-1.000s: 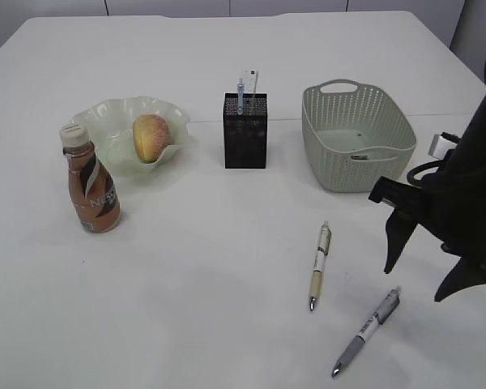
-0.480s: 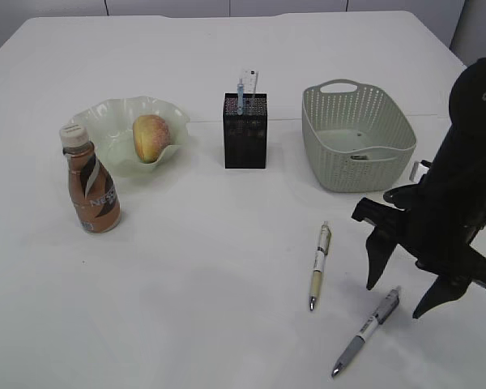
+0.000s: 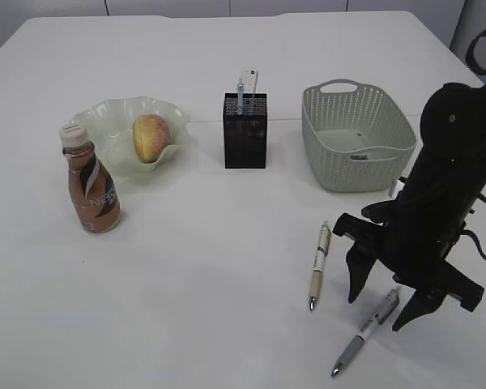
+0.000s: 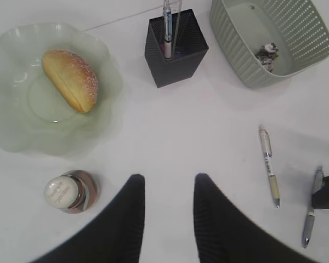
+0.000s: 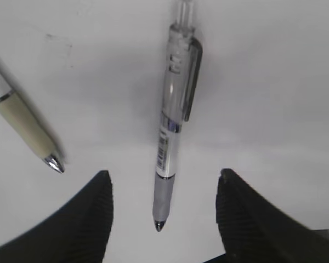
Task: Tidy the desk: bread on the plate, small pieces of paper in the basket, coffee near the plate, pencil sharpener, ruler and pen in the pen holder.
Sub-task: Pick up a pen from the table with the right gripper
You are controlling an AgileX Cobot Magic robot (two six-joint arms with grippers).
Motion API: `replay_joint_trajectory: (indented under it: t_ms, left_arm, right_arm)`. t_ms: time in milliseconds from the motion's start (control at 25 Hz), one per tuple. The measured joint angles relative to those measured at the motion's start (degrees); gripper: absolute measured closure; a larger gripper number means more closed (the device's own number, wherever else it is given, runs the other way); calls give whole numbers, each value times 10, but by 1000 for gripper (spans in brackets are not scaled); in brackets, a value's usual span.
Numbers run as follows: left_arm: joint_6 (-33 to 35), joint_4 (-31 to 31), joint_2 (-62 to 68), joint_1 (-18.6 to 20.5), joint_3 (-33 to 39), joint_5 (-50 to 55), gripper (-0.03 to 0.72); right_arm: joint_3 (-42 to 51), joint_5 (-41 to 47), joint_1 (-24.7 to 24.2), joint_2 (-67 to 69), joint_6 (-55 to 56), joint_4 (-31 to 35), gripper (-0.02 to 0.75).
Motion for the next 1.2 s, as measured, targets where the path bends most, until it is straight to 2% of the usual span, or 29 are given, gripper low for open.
replay_joint_trajectory:
  t_ms: [640, 1200]
  left_arm:
    - [0, -1, 0, 0, 0, 1, 463]
    - [0, -1, -3, 0, 0, 1, 463]
  right_arm:
    - [0, -13, 24, 54, 0, 10, 271]
    - [-5, -22, 24, 77, 0, 16, 271]
